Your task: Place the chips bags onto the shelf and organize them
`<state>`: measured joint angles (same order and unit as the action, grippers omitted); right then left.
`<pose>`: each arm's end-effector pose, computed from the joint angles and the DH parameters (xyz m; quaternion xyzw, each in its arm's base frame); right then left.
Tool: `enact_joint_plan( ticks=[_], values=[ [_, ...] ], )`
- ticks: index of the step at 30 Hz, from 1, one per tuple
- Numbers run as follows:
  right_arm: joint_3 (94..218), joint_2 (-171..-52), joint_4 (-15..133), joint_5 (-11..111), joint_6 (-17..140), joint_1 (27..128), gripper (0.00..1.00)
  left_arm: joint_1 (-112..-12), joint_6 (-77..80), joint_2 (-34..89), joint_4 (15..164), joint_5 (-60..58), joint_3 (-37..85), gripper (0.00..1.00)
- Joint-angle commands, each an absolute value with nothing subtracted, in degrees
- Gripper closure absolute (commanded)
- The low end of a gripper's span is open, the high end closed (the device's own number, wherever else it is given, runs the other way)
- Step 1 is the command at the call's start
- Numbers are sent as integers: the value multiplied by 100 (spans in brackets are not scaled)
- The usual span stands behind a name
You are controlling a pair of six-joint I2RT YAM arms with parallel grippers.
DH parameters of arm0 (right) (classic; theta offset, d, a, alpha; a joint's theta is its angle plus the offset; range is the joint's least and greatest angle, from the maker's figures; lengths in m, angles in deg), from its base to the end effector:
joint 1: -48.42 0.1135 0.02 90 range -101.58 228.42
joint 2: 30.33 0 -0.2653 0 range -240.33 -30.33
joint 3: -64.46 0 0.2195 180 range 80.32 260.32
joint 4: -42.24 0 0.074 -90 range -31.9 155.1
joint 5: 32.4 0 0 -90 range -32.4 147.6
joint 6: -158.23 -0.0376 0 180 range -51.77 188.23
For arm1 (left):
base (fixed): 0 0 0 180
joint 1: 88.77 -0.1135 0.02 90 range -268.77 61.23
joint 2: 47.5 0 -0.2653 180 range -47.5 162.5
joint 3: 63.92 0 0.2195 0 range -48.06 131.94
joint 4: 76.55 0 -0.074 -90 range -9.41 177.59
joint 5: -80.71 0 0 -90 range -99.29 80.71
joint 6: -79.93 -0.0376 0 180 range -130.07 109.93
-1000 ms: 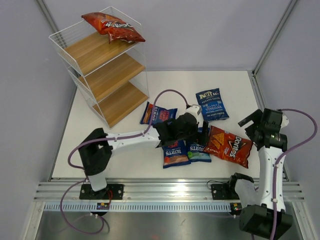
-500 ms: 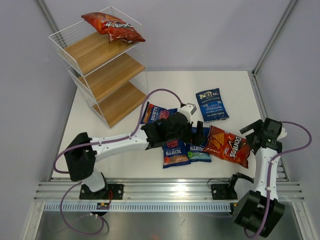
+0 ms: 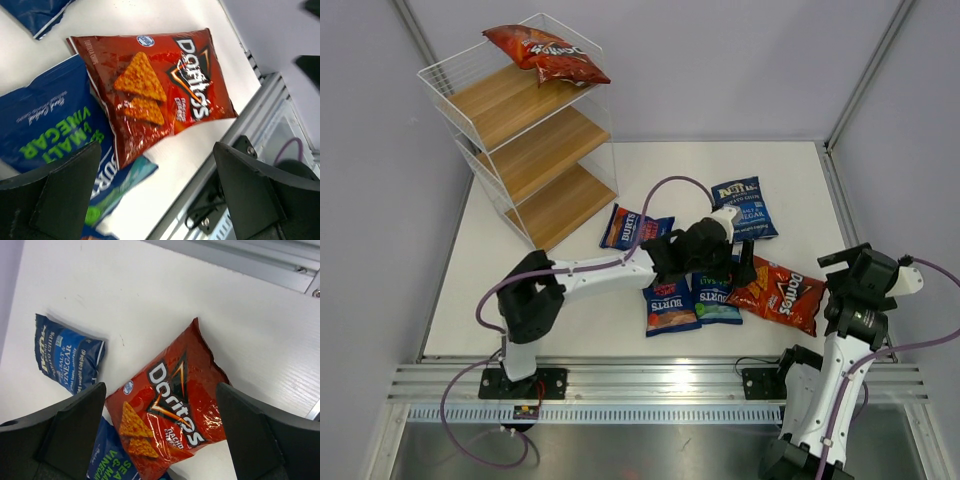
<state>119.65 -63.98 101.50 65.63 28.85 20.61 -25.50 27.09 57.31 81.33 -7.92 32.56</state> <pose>0.0783 -0.0472 0.2730 0.5212 0.7289 -0.0182 0.4436 0.1797 -0.3587 0.2816 0.2018 0.8441 -0.3882 0.3098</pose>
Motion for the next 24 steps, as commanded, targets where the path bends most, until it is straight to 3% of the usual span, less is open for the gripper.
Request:
enact_joint_plan(
  ticks=[1, 12, 20, 24],
  values=[
    [12469, -6347, 10371, 6973, 2850, 2039, 1, -2557, 2869, 6400, 8276, -612, 3833, 1],
    [13024, -6373, 10442, 6569, 3008, 2056, 1, -2461, 3080, 7931, 7450, -850, 5415, 5],
    [13059, -6381, 10302, 6393, 2991, 2091, 0, -2311, 3238, 8459, 6651, -1727, 5961, 7],
    [12998, -6338, 10214, 6366, 3026, 2126, 1, -2311, 3203, 8512, 6693, -2010, 5916, 3]
  ],
)
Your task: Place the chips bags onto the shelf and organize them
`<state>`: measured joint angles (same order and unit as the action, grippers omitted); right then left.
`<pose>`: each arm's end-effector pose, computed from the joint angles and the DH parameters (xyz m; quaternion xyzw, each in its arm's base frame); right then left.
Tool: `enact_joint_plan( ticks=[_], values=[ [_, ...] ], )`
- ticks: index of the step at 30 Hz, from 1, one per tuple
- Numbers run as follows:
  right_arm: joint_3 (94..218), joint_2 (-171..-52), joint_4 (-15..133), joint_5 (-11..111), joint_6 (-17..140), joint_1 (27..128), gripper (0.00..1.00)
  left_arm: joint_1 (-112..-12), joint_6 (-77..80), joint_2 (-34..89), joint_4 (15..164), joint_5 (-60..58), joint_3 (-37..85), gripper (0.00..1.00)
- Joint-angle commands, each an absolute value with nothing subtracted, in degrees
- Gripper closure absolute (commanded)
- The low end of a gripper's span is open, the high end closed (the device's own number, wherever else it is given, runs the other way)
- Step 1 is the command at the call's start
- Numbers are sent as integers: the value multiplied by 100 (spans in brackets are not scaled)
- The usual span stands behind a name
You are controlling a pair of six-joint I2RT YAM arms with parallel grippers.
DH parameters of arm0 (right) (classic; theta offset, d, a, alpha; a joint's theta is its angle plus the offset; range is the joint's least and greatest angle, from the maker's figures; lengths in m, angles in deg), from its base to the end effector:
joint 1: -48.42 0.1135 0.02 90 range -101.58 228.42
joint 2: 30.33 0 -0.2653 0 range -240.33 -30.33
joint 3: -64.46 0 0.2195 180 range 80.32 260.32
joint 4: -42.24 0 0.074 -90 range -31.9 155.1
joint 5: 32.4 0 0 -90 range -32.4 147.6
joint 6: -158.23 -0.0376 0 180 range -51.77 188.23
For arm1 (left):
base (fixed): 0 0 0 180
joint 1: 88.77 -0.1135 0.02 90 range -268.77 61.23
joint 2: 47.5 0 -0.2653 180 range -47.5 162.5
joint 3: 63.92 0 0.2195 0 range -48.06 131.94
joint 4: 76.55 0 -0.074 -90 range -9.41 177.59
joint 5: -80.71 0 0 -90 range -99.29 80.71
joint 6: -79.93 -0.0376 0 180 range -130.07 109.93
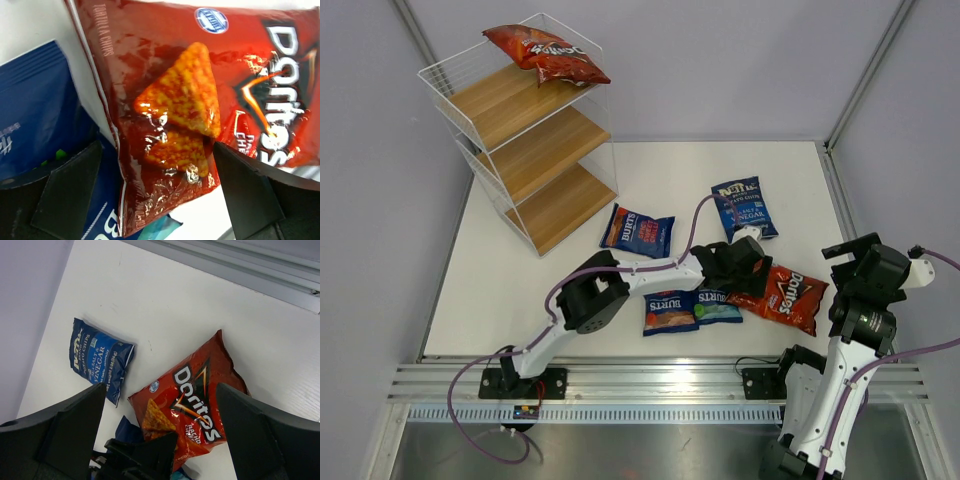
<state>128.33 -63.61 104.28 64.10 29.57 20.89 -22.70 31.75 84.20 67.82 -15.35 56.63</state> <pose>0.0709 -0.0418 0.3127 0.4988 0.7145 -0.0019 0.4907 0.2016 -0.4446 0.1880 0.1760 0.9118 -0.2684 0.2562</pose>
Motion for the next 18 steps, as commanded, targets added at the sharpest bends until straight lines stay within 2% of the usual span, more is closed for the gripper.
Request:
enact_joint_plan(
  ticks=[1, 4, 6, 7, 9, 10, 11, 13, 14, 17, 18],
  values=[
    [12989, -6329, 10214, 6366, 3017, 2135, 1, -2302, 3168, 8704, 6641, -1958, 6204, 3],
    [12997, -6346, 10187, 6375, 3034, 2162, 1, -2294, 3159, 9197, 6246, -1765, 6795, 3],
    [13050, -6364, 10187, 6392, 3061, 2197, 0, -2285, 3194, 9312, 6280, -1589, 6875, 7],
    [13050, -6364, 10187, 6419, 3061, 2205, 0, -2285, 3211, 9347, 6341, -1501, 6875, 18],
    [13068, -6355, 10196, 6471, 3087, 2241, 0, -2285, 3273, 9330, 6526, -1351, 6770, 31],
    [13076, -6346, 10187, 6515, 3096, 2249, 1, -2285, 3316, 9269, 6596, -1324, 6717, 46],
    [13077, -6346, 10179, 6524, 3105, 2276, 0, -2276, 3334, 9199, 6623, -1324, 6595, 54],
    [13068, -6329, 10196, 6533, 3105, 2285, 0, -2293, 3396, 8979, 6920, -1420, 6279, 65],
    [13059, -6320, 10179, 6524, 3105, 2302, 0, -2302, 3422, 8587, 7105, -1438, 6068, 75],
    [13059, -6303, 10126, 6454, 3122, 2302, 1, -2363, 3519, 7690, 7931, -1395, 5093, 91],
    [13059, -6294, 10091, 6297, 3140, 2311, 0, -2390, 3536, 7434, 8107, -1316, 4743, 94]
  ],
)
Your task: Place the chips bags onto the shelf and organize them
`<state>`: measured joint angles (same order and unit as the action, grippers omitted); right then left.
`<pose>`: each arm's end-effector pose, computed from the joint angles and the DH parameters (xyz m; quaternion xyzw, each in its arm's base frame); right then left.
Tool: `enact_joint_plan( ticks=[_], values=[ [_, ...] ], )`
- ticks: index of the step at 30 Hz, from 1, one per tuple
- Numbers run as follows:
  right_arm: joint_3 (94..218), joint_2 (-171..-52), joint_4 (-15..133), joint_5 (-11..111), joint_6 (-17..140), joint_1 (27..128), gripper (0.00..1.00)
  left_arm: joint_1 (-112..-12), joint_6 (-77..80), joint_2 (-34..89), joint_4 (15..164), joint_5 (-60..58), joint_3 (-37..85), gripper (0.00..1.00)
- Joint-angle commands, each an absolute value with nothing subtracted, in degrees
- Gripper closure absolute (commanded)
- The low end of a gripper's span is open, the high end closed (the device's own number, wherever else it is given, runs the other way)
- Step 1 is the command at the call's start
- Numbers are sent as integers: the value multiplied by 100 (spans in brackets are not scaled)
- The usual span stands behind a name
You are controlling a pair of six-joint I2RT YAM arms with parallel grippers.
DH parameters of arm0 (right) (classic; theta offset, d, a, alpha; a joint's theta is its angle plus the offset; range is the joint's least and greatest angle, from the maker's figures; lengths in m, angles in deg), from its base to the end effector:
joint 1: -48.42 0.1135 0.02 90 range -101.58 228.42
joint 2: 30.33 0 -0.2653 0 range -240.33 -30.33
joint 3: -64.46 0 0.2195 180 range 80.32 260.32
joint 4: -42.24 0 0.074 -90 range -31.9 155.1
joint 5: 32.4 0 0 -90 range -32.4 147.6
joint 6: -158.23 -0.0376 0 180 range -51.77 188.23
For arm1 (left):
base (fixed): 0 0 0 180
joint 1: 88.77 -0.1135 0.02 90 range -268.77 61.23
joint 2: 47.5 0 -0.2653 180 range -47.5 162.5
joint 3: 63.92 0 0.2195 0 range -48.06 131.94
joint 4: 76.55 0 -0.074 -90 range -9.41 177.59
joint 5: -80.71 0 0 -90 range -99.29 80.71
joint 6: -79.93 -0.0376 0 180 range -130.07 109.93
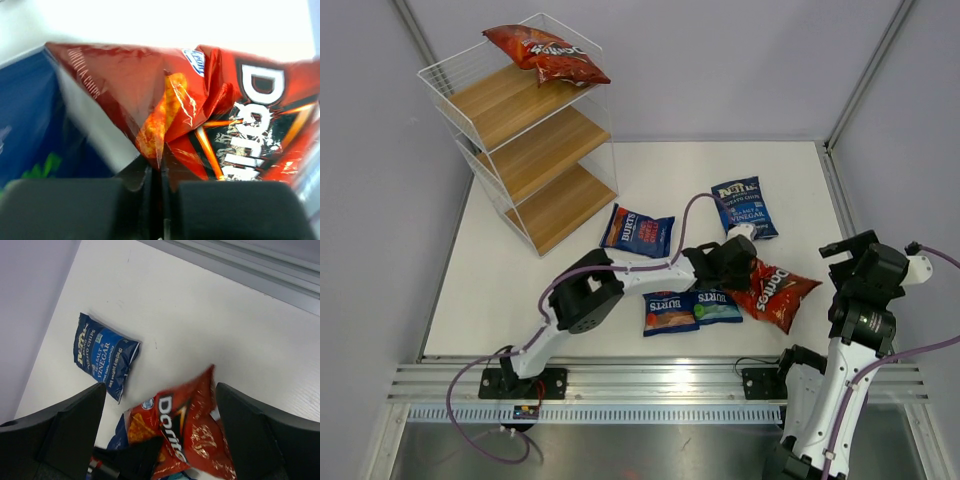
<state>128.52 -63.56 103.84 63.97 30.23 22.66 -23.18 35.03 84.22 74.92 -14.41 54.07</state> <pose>0.0723 -0.0395 0.3144 0.4818 0.7226 0.0046 0.4957 0.2065 -0.4469 0.1845 0.1447 0.9022 -0.3093 0.2635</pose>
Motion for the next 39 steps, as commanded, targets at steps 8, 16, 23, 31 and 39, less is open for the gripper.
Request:
enact_joint_plan(
  ticks=[8, 16, 23, 31, 39],
  values=[
    [13619, -6899, 9651, 4039, 4132, 2583, 1, -3084, 3396, 5148, 8636, -1070, 3474, 100],
    [13703, -7076, 8407, 825, 3190, 2961, 0, -3629, 3159, 3750, 8618, -657, 3034, 100],
    [12689, -7418, 3858, -578, -226, 3540, 1, -3665, 2913, 2098, 9584, -375, 2095, 100],
    [12927, -7876, 3235, -367, -815, 4719, 1, -3656, 2570, 885, 11241, 196, 1260, 100],
    [12751, -8016, 1207, -226, -2536, 5527, 1, -3656, 2614, 918, 12520, 916, 687, 100]
  ],
)
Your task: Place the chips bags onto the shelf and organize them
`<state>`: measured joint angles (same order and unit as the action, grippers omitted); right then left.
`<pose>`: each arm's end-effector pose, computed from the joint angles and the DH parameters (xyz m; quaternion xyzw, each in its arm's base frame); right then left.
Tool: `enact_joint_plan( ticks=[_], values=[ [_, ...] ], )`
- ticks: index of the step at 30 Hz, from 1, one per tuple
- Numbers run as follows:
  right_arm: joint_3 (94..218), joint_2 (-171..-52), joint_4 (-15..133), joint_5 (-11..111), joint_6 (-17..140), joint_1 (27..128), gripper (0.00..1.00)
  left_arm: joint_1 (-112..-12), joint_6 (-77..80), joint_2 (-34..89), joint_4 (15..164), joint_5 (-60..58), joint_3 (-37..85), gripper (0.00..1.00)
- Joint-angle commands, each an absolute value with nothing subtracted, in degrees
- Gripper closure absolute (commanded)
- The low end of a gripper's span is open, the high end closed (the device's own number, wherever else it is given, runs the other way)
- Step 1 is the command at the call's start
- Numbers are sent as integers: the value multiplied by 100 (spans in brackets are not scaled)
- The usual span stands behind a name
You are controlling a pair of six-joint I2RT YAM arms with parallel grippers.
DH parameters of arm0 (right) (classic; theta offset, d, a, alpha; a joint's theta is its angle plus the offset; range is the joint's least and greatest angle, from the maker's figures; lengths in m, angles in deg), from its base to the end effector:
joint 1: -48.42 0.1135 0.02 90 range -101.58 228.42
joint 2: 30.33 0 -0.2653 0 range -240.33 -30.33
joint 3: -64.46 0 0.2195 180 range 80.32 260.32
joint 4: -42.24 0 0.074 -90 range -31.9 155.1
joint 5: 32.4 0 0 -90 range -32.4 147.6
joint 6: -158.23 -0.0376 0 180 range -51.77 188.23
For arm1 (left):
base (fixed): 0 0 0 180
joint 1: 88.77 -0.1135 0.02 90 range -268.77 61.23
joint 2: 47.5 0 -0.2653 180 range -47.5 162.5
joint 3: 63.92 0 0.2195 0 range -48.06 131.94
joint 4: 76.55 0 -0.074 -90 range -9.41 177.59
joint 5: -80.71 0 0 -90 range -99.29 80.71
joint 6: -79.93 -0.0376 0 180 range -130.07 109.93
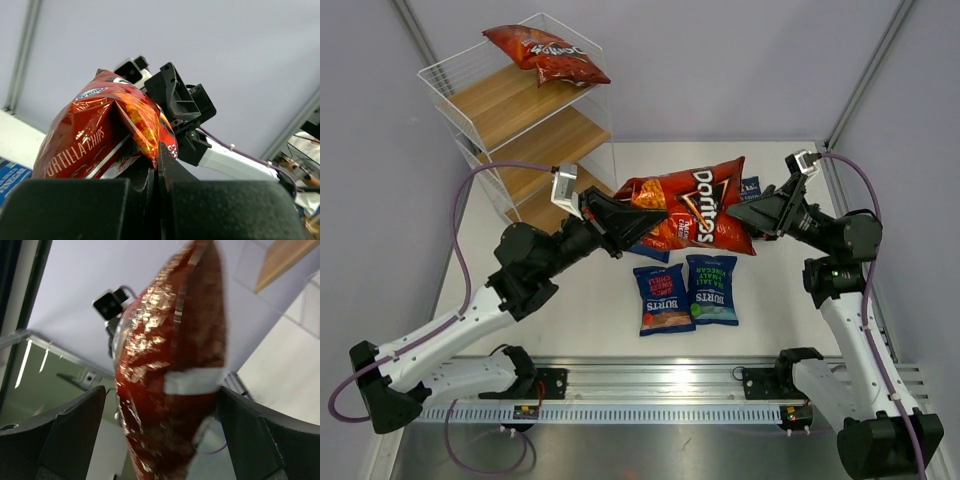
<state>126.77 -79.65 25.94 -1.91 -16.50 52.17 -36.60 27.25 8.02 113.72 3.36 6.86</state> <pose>0.1397 0.0416 0.4096 -0.0408 0.6117 0.7023 0.3617 0.1048 -0.1484 0.4377 0.1609 0.5137 -0.6336 0.5558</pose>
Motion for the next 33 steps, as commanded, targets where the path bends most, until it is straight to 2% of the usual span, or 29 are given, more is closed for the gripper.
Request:
enact_joint_plan(
  ticks=[1, 4, 9, 10, 14, 18, 19, 20, 21, 22, 25, 26, 28, 31, 32, 33],
  values=[
    [12804, -8042, 1057, -208, -2703, 5615, 1, -3656, 2622, 971, 12660, 978, 687, 100],
    [12926, -7947, 1098, -120, -2592, 5932, 1, -3656, 2658, 1112, 12967, 1224, 652, 100],
    [13190, -7569, 2670, -33, -1661, 6011, 3, -3656, 2474, 1253, 12812, 1794, 836, 100],
    [13234, -7525, 2873, -6, -1433, 6011, 7, -3656, 2447, 1235, 12793, 1857, 845, 100],
    [13200, -7366, 3453, 213, -1141, 6020, 43, -3656, 2245, 1051, 12635, 1980, 723, 100],
    [13208, -7243, 3718, 503, -851, 6011, 52, -3656, 2025, 866, 12215, 2042, 722, 100],
    [13234, -7234, 3710, 530, -746, 6020, 55, -3665, 1964, 822, 12074, 2016, 757, 84],
    [13243, -7217, 3718, 565, -693, 6011, 60, -3656, 1833, 778, 11933, 1850, 819, 73],
    [13261, -7217, 3736, 592, -649, 6011, 62, -3656, 1753, 734, 11584, 1718, 837, 66],
    [13305, -7217, 3771, 609, -561, 6020, 65, -3665, 1605, 621, 11389, 1578, 906, 48],
    [13358, -7234, 3789, 706, -464, 6011, 72, -3656, 1402, 462, 10624, 928, 1073, 19],
    [13375, -7234, 3824, 767, -420, 6020, 73, -3665, 1331, 383, 10431, 517, 1144, 1],
    [13445, -7287, 3981, 837, -201, 6011, 73, -3656, 1269, 312, 9658, 32, 1486, 1],
    [13559, -7383, 4280, 1101, 246, 6020, 75, -3656, 1365, 146, 8060, -1539, 2258, 1],
    [13595, -7427, 4272, 1189, 309, 6011, 76, -3656, 1592, 93, 7621, -2484, 2495, 1],
    [13621, -7532, 4255, 1242, 353, 6011, 77, -3656, 1707, -21, 6677, -3006, 2698, 1]
  ],
)
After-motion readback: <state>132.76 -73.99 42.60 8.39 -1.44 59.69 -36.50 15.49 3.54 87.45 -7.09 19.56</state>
